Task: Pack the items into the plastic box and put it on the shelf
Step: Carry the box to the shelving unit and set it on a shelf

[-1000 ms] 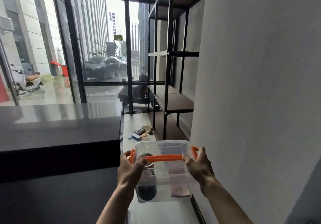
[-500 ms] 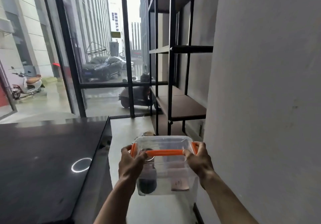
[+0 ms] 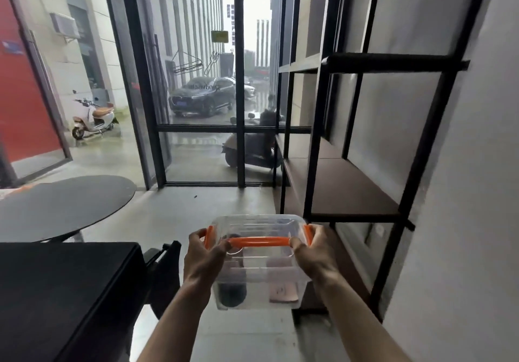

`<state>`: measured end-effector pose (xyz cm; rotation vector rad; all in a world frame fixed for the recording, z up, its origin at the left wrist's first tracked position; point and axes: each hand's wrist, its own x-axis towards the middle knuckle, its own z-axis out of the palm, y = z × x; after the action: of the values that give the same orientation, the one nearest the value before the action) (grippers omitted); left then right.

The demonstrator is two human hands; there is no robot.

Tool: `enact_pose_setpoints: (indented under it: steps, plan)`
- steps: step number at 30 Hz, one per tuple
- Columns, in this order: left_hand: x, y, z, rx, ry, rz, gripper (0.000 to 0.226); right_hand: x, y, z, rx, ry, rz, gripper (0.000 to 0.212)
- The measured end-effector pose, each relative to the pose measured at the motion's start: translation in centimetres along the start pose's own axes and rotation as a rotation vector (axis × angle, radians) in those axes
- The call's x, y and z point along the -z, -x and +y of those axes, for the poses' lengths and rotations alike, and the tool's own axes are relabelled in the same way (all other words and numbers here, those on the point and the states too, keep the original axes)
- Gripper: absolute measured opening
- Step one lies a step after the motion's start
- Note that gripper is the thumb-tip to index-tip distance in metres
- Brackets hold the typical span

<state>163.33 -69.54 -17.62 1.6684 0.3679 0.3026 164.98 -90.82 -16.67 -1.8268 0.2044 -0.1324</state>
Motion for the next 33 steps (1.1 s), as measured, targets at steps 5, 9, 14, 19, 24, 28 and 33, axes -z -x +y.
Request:
enact_pose_setpoints:
  steps: [5, 9, 14, 19, 24, 28, 33]
  plan:
    - [-2.5, -13.5, -0.9, -0.007, -0.02, 0.04, 0.075, -6.5, -12.8, -1.0, 0.047, 0.018, -0.039, 0.051]
    - [-3.7, -25.3, -0.3, 0.022, 0.021, 0.045, 0.081, -12.3, -23.8, -3.3, 0.058, 0.063, -0.032, 0.044]
    - [-5.7, -39.7, 1.7, 0.022, 0.026, 0.069, 0.078, -18.5, -36.5, -6.7, 0.043, 0.078, -0.051, 0.045]
    - [-8.3, -51.5, 2.4, 0.025, 0.008, 0.078, 0.078, -23.4, -47.6, -8.7, 0.013, 0.1, -0.051, 0.049]
    - [-12.1, -63.7, 1.7, 0.026, 0.002, 0.073, 0.08, -27.9, -59.6, -8.6, -0.012, 0.134, -0.045, 0.053]
    - [-16.8, -74.3, 2.4, 0.031, -0.022, 0.071, 0.079, -30.4, -71.0, -9.0, -0.01, 0.124, -0.04, 0.049]
    - [-22.8, -87.0, 5.2, -0.002, -0.014, 0.058, 0.076, -31.9, -84.6, -11.6, 0.019, 0.084, -0.005, 0.05]
